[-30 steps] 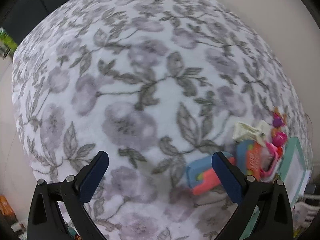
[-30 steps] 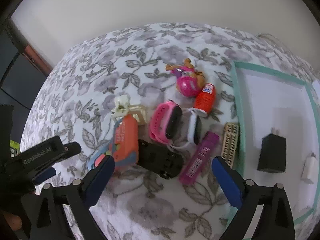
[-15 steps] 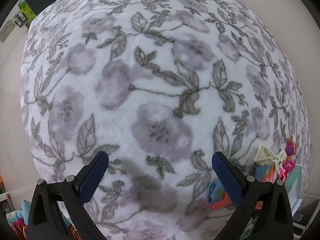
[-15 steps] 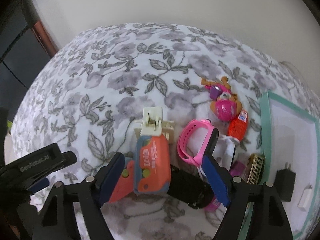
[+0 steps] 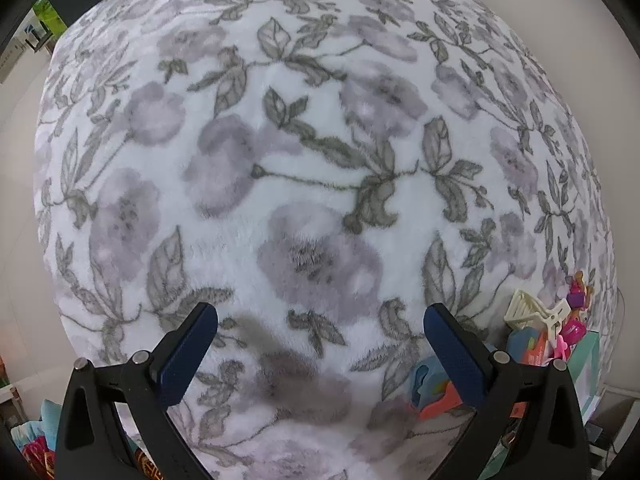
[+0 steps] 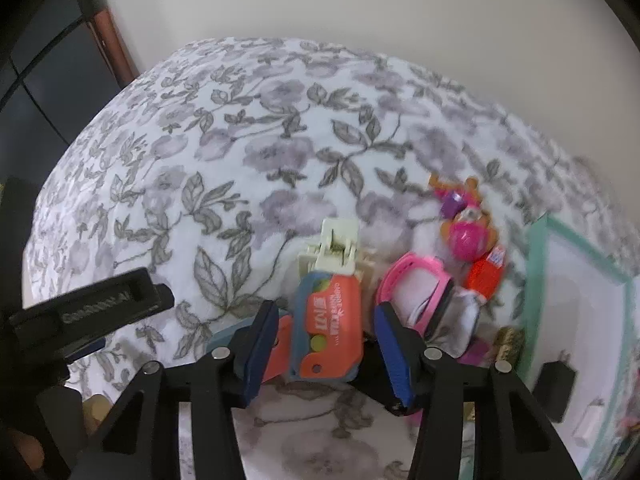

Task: Organize rigid objects
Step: 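Move both tools back to the toy pile beside the tray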

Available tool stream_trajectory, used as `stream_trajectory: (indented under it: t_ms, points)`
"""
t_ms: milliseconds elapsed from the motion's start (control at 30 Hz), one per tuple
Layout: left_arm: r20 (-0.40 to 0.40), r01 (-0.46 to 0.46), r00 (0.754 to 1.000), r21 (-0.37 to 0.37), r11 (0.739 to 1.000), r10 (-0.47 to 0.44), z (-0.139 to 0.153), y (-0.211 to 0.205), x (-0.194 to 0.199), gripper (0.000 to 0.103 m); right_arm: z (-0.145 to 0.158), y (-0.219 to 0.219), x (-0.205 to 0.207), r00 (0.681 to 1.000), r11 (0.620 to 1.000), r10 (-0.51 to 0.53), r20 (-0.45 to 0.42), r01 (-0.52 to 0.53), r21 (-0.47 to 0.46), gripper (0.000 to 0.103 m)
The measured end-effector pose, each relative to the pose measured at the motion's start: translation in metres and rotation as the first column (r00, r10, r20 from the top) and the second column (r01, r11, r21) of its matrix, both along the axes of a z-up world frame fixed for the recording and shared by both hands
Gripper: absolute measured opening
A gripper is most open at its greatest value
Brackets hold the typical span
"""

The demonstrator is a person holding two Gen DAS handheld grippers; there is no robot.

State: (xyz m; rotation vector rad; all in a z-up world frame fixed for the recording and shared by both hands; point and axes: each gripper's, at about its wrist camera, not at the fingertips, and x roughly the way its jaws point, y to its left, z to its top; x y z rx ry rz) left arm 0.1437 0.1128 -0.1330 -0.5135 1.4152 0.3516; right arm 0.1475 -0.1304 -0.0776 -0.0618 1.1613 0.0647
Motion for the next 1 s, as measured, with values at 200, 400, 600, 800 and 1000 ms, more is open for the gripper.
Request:
stream_trajectory:
  t_ms: [200, 400, 600, 800, 1000]
  points:
    - [0.006, 0.009, 1.000, -0.003, 1.000, -0.009, 0.000, 0.002, 0.000, 0.103, 0.003, 0.006, -0.001, 1.000, 1.000, 0.021, -0.002, -0.021, -0.006, 0.054]
    - [-0.002, 0.017, 1.000, -0.004, 1.000, -0.017, -0.003, -0.003, 0.003, 0.103, -0.021, 0.006, 0.002, 0.998, 1.000, 0.011, -0.058, -0.011, -0.010, 0.053]
    - [-0.016, 0.069, 0.998, 0.001, 0.998, -0.069, -0.008, -0.014, 0.006, 0.103, -0.031, 0.009, 0.002, 0.998, 0.999, 0.010, -0.060, -0.012, -0.044, 0.045]
    - [-0.008, 0.114, 0.993, 0.020, 0.993, -0.114, -0.004, -0.027, 0.010, 0.103, -0.031, 0.005, 0.001, 0.998, 1.000, 0.003, -0.063, -0.005, -0.030, 0.044]
    - [0.004, 0.203, 0.979, 0.037, 0.979, -0.203, 0.004, -0.050, 0.021, 0.103, -0.030, -0.020, -0.004, 0.996, 0.998, -0.037, -0.086, 0.042, 0.050, 0.044]
